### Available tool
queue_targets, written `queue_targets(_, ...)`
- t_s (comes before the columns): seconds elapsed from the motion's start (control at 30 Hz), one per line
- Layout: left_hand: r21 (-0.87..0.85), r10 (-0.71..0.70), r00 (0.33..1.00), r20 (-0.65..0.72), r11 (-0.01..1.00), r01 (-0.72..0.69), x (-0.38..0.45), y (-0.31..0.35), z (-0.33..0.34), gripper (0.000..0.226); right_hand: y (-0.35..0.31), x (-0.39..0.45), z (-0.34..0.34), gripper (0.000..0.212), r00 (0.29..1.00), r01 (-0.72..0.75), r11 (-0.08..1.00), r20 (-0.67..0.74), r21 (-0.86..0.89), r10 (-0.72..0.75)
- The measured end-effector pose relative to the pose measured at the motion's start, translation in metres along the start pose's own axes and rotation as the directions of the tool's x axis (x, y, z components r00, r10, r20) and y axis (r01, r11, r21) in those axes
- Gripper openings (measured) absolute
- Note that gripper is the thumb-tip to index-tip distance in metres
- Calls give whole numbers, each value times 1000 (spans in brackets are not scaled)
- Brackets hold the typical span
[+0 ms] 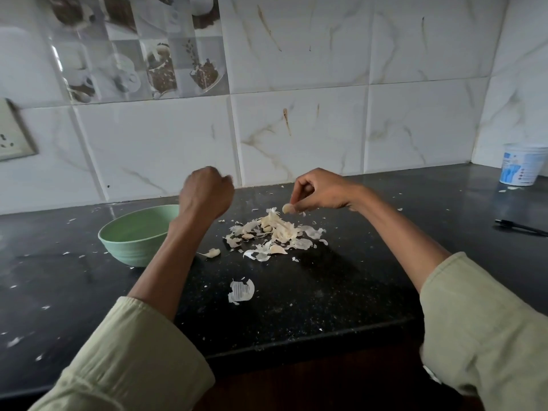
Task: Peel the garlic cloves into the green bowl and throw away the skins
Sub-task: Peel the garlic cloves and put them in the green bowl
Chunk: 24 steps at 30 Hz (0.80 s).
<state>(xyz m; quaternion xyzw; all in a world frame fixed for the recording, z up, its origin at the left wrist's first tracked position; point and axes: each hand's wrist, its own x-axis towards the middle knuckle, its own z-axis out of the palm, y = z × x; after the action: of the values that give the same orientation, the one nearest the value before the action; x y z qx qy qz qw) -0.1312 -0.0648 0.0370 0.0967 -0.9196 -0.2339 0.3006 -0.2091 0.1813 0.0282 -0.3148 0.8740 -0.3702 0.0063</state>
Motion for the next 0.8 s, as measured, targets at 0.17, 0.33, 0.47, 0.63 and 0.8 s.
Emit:
queue_targets(0.17, -411, 371, 904, 211, 873, -262, -13, 18, 33, 6, -3, -2, -4, 33, 999, 48, 981, -15, 190, -46)
queue_targets(0.33, -548, 357, 925, 131, 804, -233, -15, 19, 45, 20, -2, -1, -4, 32, 998, 61, 969, -31, 238, -55)
queue_targets(0.47, -624, 308, 941, 140, 765, -158, -14, 16, 46, 20, -1, 1, -3, 31, 996, 70, 950, -66, 304, -52)
queue_targets(0.63, -634, 318, 946, 67, 745, -205, -17, 18, 45, 21, -4, 1, -2, 32, 997, 58, 929, -69, 367, -35)
queue_targets(0.8, -565, 342, 940, -11, 773, -288, -21, 21, 45, 25, -4, 1, 0, 37, 997, 76, 942, -46, 325, -65)
